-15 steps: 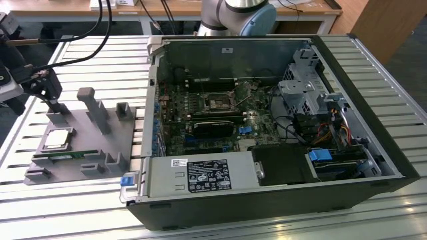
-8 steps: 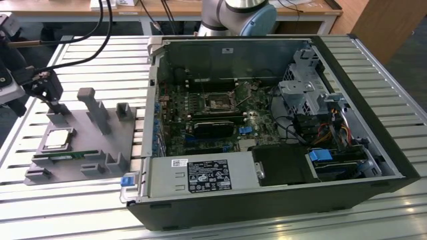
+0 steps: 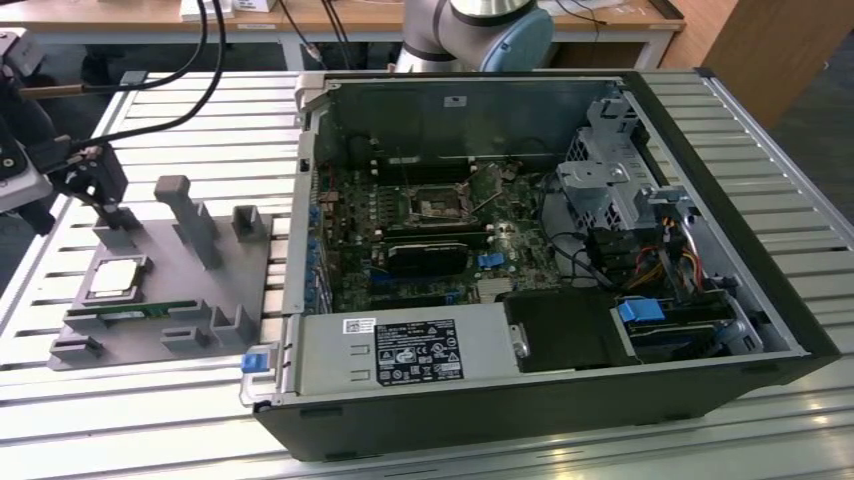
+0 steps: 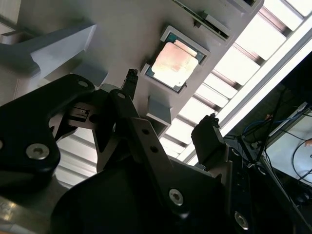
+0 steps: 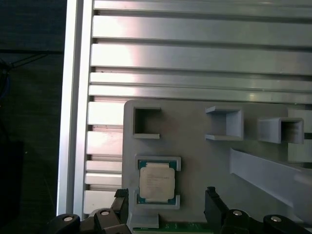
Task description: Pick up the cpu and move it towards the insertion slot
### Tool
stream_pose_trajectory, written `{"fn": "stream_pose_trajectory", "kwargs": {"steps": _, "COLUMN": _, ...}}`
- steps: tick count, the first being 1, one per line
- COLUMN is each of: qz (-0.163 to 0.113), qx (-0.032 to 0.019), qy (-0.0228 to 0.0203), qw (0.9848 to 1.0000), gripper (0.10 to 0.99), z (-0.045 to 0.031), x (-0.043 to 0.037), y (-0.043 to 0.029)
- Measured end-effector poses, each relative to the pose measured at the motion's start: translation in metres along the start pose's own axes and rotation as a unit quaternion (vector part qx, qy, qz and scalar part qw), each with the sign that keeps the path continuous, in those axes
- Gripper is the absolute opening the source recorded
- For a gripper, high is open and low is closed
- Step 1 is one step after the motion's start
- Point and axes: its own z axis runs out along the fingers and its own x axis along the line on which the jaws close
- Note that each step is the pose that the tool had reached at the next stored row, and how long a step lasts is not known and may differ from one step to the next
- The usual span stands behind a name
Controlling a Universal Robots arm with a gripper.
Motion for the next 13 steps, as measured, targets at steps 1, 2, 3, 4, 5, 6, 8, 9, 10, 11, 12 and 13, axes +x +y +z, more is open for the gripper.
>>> {"fn": "stream_pose_trajectory", "kwargs": {"steps": 1, "qz": 0.0, "qx": 0.0, "qy": 0.0, "qw": 1.0, "gripper": 0.722, "z": 0.0004, "x": 0.0, "y": 0.0}}
{"fn": "stream_pose_trajectory", "kwargs": {"steps": 2, "qz": 0.0, "qx": 0.0001, "qy": 0.0, "qw": 1.0, "gripper": 0.722, "z": 0.0008, "x": 0.0, "y": 0.0}}
{"fn": "stream_pose_trajectory", "kwargs": {"steps": 3, "qz": 0.0, "qx": 0.0001, "qy": 0.0, "qw": 1.0, "gripper": 0.722, "z": 0.0012, "x": 0.0, "y": 0.0}}
{"fn": "stream_pose_trajectory", "kwargs": {"steps": 4, "qz": 0.0, "qx": 0.0001, "qy": 0.0, "qw": 1.0, "gripper": 0.722, "z": 0.0016, "x": 0.0, "y": -0.0001}}
{"fn": "stream_pose_trajectory", "kwargs": {"steps": 5, "qz": 0.0, "qx": 0.0002, "qy": 0.0, "qw": 1.0, "gripper": 0.722, "z": 0.0021, "x": 0.0, "y": 0.0}}
{"fn": "stream_pose_trajectory", "kwargs": {"steps": 6, "qz": 0.0, "qx": 0.0002, "qy": 0.0, "qw": 1.0, "gripper": 0.722, "z": 0.0025, "x": 0.0, "y": -0.0001}}
{"fn": "stream_pose_trajectory", "kwargs": {"steps": 8, "qz": 0.0, "qx": 0.0004, "qy": 0.0, "qw": 1.0, "gripper": 0.722, "z": 0.0034, "x": 0.0, "y": -0.0001}}
{"fn": "stream_pose_trajectory", "kwargs": {"steps": 9, "qz": 0.0, "qx": 0.0005, "qy": 0.0, "qw": 1.0, "gripper": 0.722, "z": 0.0039, "x": 0.0, "y": -0.0001}}
{"fn": "stream_pose_trajectory", "kwargs": {"steps": 10, "qz": 0.0, "qx": 0.0006, "qy": 0.0, "qw": 1.0, "gripper": 0.722, "z": 0.0043, "x": 0.0, "y": -0.0002}}
{"fn": "stream_pose_trajectory", "kwargs": {"steps": 11, "qz": 0.0, "qx": 0.0007, "qy": 0.0, "qw": 1.0, "gripper": 0.722, "z": 0.0048, "x": 0.0, "y": -0.0002}}
{"fn": "stream_pose_trajectory", "kwargs": {"steps": 12, "qz": 0.0, "qx": 0.0008, "qy": 0.0, "qw": 1.0, "gripper": 0.722, "z": 0.0053, "x": 0.0, "y": -0.0002}}
{"fn": "stream_pose_trajectory", "kwargs": {"steps": 13, "qz": 0.0, "qx": 0.0009, "qy": 0.0, "qw": 1.0, "gripper": 0.722, "z": 0.0057, "x": 0.0, "y": -0.0002}}
